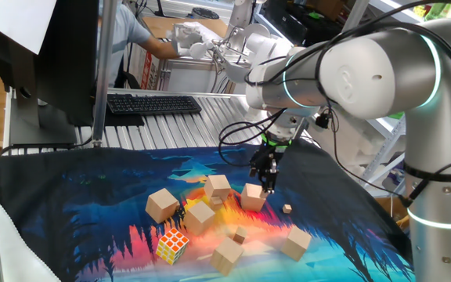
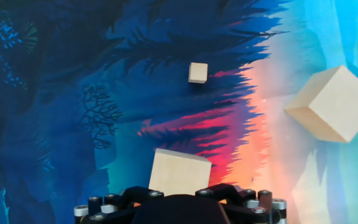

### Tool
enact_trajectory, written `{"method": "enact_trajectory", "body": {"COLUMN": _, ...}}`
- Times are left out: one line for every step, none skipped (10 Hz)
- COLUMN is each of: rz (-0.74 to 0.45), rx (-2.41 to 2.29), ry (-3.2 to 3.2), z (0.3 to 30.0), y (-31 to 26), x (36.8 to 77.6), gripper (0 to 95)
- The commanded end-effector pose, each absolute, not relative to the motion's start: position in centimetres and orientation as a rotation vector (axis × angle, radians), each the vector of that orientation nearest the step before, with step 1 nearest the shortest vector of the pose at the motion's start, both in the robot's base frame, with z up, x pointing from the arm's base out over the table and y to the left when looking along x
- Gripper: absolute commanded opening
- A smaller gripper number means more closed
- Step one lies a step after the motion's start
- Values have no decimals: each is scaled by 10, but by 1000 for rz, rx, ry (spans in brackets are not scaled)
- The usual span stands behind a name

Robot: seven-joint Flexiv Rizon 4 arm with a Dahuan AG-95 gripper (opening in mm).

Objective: Stack the blocks into a pyramid shape

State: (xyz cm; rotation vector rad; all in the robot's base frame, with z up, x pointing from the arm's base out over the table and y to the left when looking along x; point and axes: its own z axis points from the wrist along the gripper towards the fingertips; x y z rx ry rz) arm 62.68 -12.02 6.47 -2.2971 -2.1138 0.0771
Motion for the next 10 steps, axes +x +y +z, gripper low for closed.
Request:
{"method": "enact_trajectory", "body": {"rz": 108, "rx": -2295, "ry": -2098, "z": 66, "y": -113, "x": 628, "gripper": 950}}
{"method": "enact_trajectory", "body": {"rz": 119, "rx": -2293, "ry": -2097, "z": 68, "y": -110, "x": 629, "gripper": 950}}
{"method": "enact_trajectory", "body": {"rz": 116, "rx": -2273, "ry": -2111, "z": 72, "y": -105, "x": 631, "gripper": 950}}
{"method": "enact_trajectory", "body": {"rz": 118, "rx": -2255, "ry": -2122, "z": 74, "y": -104, "x": 631, "gripper": 950}}
{"method": "enact_trajectory", "body": {"rz": 119, "rx": -2237, "ry": -2113, "z": 74, "y": -104, "x": 631, "gripper": 950}}
{"method": "enact_trajectory", "body": {"rz": 114, "rx": -2211, "ry": -2109, "z": 74, "y": -104, "x": 631, "gripper": 950}}
{"method": "enact_trajectory", "body": {"rz": 116, "rx": -2204, "ry": -2105, "z": 74, "y": -104, "x": 631, "gripper": 950}}
{"method": "enact_trajectory", "body": {"rz": 127, "rx": -2213, "ry": -2094, "z": 74, "y": -104, "x": 631, "gripper": 950}}
{"method": "enact_trajectory", "body": {"rz": 124, "rx": -2229, "ry": -2068, "z": 74, "y": -104, "x": 631, "gripper": 950}}
{"method": "enact_trajectory", "body": {"rz": 132, "rx": -2239, "ry": -2055, "z": 74, "y": -104, "x": 631, "gripper": 950}}
